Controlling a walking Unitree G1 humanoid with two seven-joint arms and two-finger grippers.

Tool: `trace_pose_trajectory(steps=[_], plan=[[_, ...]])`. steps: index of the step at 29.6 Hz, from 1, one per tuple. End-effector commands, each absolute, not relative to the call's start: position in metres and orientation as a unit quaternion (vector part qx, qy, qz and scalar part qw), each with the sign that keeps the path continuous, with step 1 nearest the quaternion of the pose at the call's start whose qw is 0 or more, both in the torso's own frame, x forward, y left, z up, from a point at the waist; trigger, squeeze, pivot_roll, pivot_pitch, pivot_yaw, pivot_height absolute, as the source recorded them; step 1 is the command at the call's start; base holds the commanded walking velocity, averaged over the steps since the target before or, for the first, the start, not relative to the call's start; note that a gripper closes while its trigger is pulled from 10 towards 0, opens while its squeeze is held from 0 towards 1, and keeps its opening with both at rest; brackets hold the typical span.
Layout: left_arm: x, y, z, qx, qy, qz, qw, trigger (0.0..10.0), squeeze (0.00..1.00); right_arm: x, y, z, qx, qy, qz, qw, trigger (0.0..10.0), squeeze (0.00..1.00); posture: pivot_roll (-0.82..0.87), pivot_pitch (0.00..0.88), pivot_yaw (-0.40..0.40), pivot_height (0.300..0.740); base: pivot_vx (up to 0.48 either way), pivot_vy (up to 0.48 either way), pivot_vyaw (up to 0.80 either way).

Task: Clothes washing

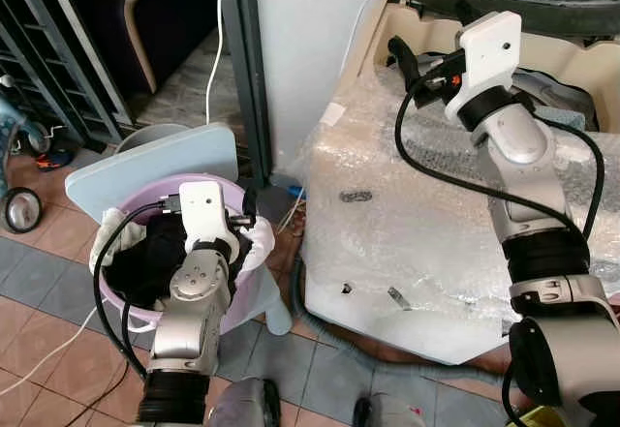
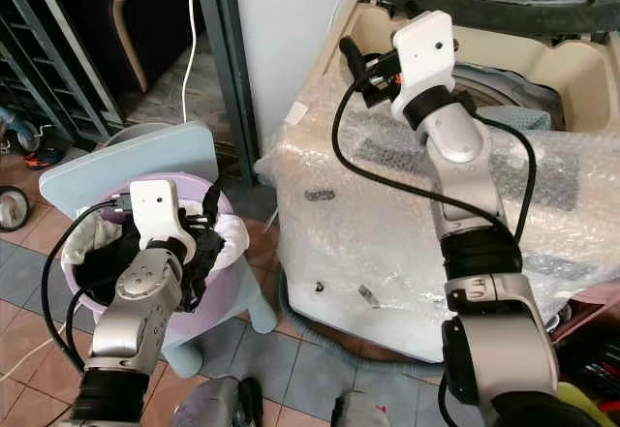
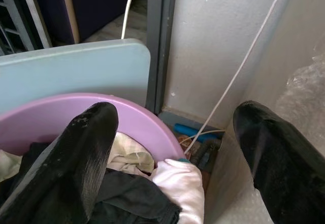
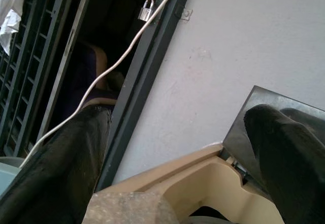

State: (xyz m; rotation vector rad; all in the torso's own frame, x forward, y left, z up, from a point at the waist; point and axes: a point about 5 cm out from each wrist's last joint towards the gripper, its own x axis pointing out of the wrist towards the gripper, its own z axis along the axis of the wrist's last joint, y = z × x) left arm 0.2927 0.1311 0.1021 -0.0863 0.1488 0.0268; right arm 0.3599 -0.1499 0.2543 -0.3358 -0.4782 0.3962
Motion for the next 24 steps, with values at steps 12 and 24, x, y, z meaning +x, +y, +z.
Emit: trace_pose_trajectory(steps=[12, 24], plan=[[0.293, 0.135, 0.108, -0.044, 0.063, 0.025, 0.997, 10.0, 0.00, 0.324, -0.126, 0.216, -0.083, -0.205, 0.178, 0.959, 10.0, 0.00, -0.01, 0.078, 0.038, 0.740, 0.000, 0.480, 0.67], [0.295, 0.131, 0.112, -0.028, 0.039, 0.008, 0.999, 10.0, 0.00, 0.311, -0.122, 0.193, -0.066, -0.148, 0.161, 0.974, 10.0, 0.00, -0.01, 0.082, 0.040, 0.740, 0.000, 0.160, 0.58]])
